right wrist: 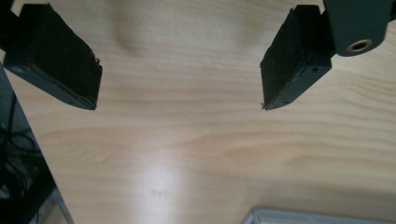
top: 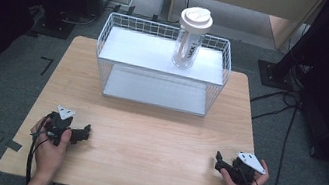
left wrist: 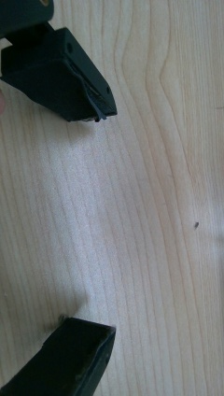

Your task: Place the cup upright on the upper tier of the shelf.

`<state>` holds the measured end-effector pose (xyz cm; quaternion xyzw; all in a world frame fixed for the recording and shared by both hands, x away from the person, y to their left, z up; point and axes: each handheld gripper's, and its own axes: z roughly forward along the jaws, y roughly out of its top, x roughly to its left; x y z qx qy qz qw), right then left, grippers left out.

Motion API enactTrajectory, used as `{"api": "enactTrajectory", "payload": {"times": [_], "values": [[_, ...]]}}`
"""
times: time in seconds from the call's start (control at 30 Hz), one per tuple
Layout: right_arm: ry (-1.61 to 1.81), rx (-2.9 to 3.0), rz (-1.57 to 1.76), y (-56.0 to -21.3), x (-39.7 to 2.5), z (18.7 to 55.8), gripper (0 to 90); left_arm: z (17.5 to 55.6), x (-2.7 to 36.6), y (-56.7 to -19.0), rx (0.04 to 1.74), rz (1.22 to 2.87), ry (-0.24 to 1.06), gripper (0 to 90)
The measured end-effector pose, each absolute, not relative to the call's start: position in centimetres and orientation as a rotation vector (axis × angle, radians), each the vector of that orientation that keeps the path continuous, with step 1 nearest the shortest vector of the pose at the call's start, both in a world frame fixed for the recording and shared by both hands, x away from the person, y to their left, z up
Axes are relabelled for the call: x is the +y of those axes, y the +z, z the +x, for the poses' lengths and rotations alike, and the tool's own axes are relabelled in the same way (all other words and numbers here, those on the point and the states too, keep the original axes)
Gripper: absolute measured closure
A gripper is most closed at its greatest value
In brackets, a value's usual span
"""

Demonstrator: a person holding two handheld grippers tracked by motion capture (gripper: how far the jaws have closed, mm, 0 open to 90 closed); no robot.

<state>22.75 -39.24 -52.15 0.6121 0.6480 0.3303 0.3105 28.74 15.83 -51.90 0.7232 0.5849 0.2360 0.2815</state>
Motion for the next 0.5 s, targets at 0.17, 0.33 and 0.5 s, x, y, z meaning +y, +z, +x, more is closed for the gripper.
{"api": "enactTrajectory", "payload": {"times": [0.17, 0.33, 0.5], "values": [[0.821, 1.815, 1.683, -52.51, -39.12, 23.51, 13.6, 28.74, 15.83, -51.91, 1.567, 1.937, 0.632, 0.0], [0.821, 1.842, 1.679, -52.54, -39.02, 23.69, 8.9, 28.73, 15.84, -51.90, 1.567, 1.936, 0.631, 0.0], [0.820, 1.842, 1.679, -52.54, -39.01, 23.69, 8.9, 28.74, 15.83, -51.90, 1.567, 1.937, 0.632, 0.0]]}}
